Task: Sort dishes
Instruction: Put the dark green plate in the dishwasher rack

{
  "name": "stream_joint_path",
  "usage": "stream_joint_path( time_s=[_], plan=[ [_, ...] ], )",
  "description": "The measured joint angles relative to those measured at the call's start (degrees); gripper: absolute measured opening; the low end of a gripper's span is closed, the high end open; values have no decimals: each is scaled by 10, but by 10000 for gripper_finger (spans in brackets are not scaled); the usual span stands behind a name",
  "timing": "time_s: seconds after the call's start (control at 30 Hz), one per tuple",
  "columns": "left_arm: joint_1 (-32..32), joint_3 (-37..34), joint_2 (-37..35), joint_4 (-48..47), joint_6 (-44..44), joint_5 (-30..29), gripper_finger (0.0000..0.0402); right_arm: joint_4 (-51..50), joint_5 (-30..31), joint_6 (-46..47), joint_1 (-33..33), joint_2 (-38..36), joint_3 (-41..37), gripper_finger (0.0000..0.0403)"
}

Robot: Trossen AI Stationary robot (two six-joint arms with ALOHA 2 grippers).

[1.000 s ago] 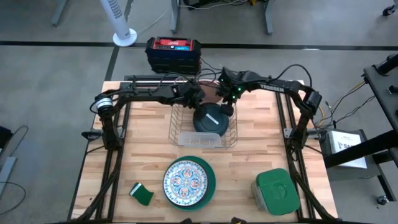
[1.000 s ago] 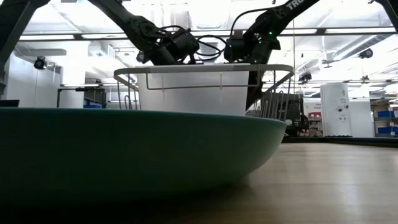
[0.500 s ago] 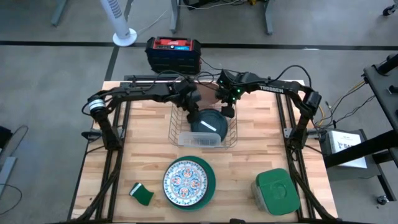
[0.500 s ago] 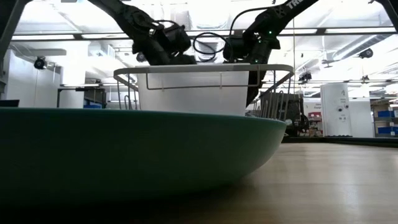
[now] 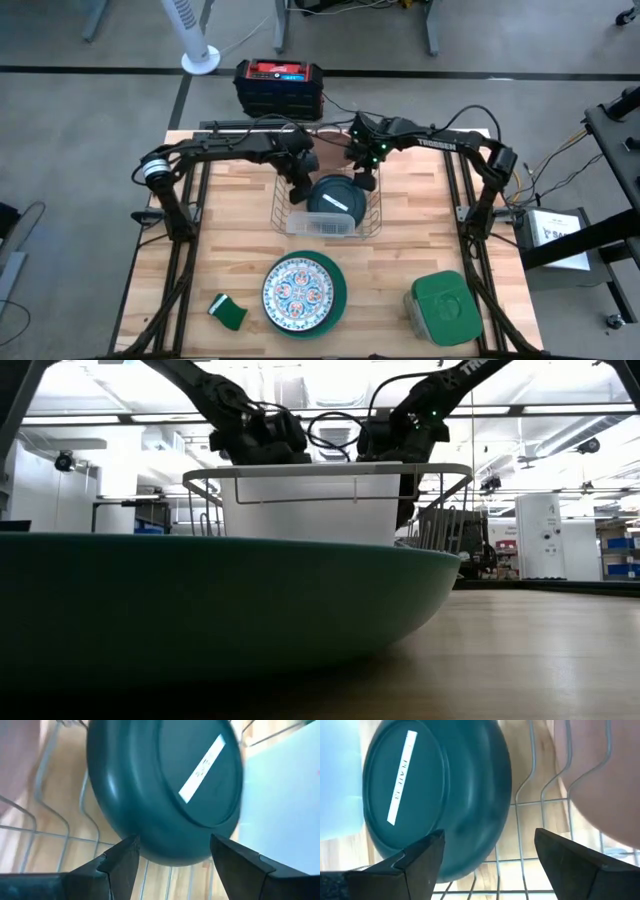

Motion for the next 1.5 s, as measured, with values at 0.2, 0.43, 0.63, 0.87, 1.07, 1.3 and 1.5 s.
stream_joint_path(
  time_s=[0.2,0.43,0.63,0.87,1.07,1.3,1.5],
  plan=[
    [1,0,40,6,-1,0,232,3,-2,16,-1,11,0,325],
    [1,1,62,11,-7,9,232,-2,-71,4,-3,28,0,332],
    [0,0,64,33,-15,-4,232,11,-116,1,-5,47,0,323],
    [0,0,62,39,-22,-8,232,12,-132,15,-14,70,0,296],
    [0,-1,57,39,-26,-15,232,12,-133,39,-21,59,0,239],
    [0,-1,54,48,-36,-19,232,14,-123,65,-26,40,0,211],
    [0,0,51,51,-47,-23,232,19,-120,66,-28,27,0,217]
  ],
)
